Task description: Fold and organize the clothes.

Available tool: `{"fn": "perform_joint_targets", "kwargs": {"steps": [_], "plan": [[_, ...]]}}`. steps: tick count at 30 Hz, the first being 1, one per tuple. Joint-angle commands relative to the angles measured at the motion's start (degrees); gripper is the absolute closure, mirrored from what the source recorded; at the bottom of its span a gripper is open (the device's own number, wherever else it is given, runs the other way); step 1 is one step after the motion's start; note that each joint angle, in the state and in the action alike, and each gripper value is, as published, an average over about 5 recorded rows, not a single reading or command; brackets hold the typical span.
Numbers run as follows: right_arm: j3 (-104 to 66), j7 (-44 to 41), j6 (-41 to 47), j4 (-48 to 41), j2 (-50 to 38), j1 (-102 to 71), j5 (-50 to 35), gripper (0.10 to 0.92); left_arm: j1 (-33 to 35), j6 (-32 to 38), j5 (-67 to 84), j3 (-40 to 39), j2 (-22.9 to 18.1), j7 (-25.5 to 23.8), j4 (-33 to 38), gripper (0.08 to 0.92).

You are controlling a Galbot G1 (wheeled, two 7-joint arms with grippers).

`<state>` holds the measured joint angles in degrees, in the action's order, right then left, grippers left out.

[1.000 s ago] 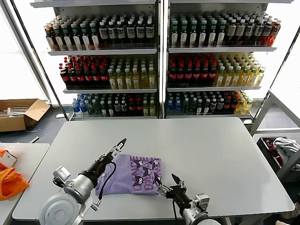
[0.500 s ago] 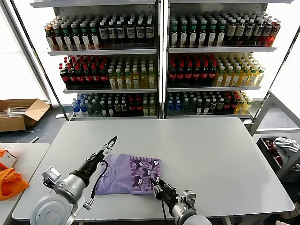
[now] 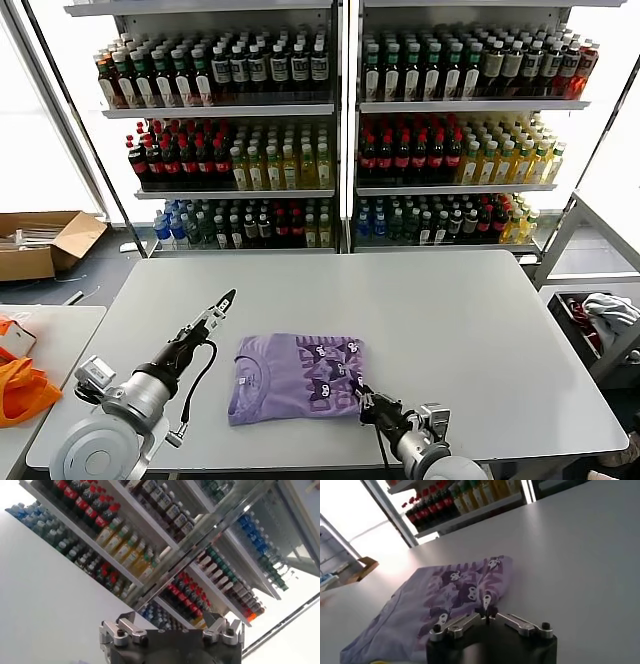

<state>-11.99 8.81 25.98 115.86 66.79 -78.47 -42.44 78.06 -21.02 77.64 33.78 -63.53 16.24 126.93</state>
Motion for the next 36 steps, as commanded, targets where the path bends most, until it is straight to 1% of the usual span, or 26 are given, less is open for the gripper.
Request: {"fn": "perform_joint_targets", "kwargs": {"steps": [1,6,9,18,23,28,31,33,36], "plan": [[-13.02,-4.18,0.05,2.85,-9.04,-6.85,-2.34,0.916,1.48,0.02,-0.37,1.09,-0.56,-0.39,0.25,0.177],[-14.37,-4.72,-2.00,3.50,-8.36,-7.51,2.28,0.916,1.28,-0.04,-1.47,0.08,-2.32,-0.60,-0.31,0.177],[-13.94,-5.89,-3.84,3.45,-7.75,-7.43,5.77,0.883,1.02,-0.10,-1.99,-0.51,-3.15,-0.68,-0.21,0.177],[-14.44,-7.51,-8.66,5.22,-6.79,-5.15,7.07,0.634,3.53,-0.20,-2.33,0.28,-2.91,-1.60,1.24,0.177],[-4.04,-6.45,-7.09,4.08,-3.97,5.90,11.53,0.495,4.05,-0.15,-2.99,0.66,-2.97,-1.90,1.21,0.177],[10.75,-2.65,-4.40,-1.95,0.50,16.73,18.76,0.357,5.57,0.05,-5.10,0.99,-2.38,-2.36,1.60,0.177],[16.65,0.58,-1.41,-6.84,3.95,21.50,20.47,0.272,6.58,0.27,-5.86,1.59,-1.97,-2.57,1.62,0.177],[18.69,1.85,-0.04,-10.21,5.98,23.34,21.24,0.230,7.09,0.31,-5.90,2.18,-2.02,-2.90,1.70,0.177],[18.95,0.90,-0.40,-15.10,7.88,23.93,24.11,0.206,7.98,0.25,-5.91,3.20,-2.09,-3.97,1.80,0.177]]}}
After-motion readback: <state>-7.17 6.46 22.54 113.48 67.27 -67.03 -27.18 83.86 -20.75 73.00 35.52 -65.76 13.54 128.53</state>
